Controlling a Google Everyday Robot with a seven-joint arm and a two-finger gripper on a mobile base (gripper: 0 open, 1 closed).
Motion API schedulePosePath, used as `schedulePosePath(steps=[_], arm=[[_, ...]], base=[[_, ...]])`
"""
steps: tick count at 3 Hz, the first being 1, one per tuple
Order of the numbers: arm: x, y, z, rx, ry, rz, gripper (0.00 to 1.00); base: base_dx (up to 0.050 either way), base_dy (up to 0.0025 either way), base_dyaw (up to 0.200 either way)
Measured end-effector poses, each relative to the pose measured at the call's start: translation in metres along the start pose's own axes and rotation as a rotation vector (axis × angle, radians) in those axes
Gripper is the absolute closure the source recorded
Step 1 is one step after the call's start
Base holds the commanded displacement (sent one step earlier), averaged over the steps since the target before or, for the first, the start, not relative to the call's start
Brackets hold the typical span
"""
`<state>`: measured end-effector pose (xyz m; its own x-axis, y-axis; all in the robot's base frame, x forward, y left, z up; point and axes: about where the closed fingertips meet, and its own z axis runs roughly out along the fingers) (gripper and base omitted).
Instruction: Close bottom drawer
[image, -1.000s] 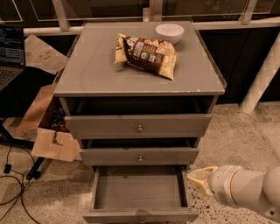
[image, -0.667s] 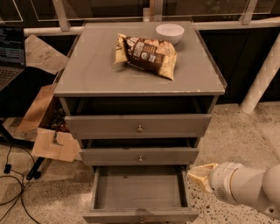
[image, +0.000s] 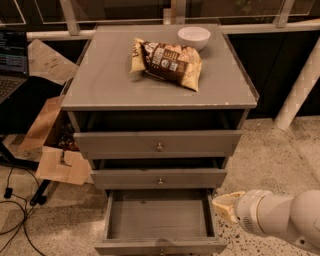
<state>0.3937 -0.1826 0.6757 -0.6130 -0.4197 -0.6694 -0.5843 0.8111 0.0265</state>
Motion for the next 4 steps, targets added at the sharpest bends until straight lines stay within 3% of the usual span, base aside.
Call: schedulePosePath(steps=[1, 4], arm=[[0.036, 0.003, 0.032, -0.016, 0.062, 0.069, 1.0], [0.144, -0.004, 0.117, 0.035, 0.215, 0.206, 1.0]], base=[[0.0, 0.0, 0.0], [0.0, 0.0, 0.0]])
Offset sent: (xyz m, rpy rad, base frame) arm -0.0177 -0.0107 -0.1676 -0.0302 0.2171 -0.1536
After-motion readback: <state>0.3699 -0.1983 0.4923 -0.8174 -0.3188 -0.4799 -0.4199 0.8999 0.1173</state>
